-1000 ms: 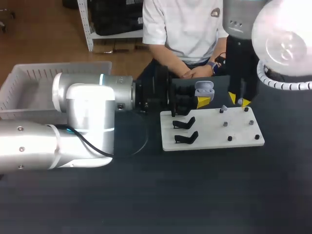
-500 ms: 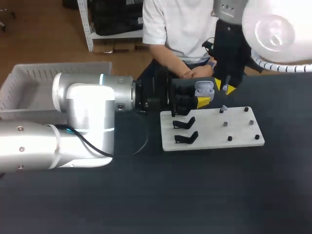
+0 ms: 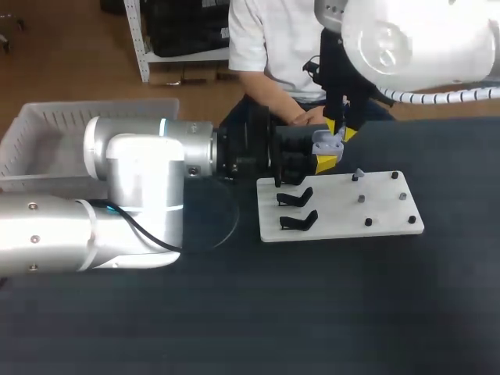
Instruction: Pick up each earbud case from the left stands, insert the matching earbuds, close the lid, and place the case in the box.
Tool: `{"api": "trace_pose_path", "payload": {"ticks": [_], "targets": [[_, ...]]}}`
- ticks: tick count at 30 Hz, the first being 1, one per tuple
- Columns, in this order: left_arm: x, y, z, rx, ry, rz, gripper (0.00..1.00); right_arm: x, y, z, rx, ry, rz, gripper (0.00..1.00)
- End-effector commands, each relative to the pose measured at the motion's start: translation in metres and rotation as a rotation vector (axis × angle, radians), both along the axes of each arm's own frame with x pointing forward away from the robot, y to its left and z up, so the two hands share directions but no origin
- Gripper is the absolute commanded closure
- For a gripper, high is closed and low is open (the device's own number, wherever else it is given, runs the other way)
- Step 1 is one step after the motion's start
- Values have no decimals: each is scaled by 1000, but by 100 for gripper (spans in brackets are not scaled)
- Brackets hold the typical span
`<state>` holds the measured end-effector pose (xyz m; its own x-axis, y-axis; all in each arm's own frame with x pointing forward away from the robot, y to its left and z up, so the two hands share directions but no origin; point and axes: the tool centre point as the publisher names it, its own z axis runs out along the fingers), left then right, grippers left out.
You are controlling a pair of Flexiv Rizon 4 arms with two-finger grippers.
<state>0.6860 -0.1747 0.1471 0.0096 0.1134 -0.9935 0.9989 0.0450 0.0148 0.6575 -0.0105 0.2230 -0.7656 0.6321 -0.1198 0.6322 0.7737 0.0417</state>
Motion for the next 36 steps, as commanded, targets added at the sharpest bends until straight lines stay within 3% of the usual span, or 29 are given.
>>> {"api": "trace_pose_path", "payload": {"ticks": [1,10,36], "targets": [[-1,0,-2,-8,-6,5,100,4,6,-3,-18,-3,15,100],[-1,0,-2,-8,-6,5,100,6,7,-9,-23,-25,27,100],[-1,0,-2,-8,-6,5,100,18,5,-22,-24,-1,45,100]]}}
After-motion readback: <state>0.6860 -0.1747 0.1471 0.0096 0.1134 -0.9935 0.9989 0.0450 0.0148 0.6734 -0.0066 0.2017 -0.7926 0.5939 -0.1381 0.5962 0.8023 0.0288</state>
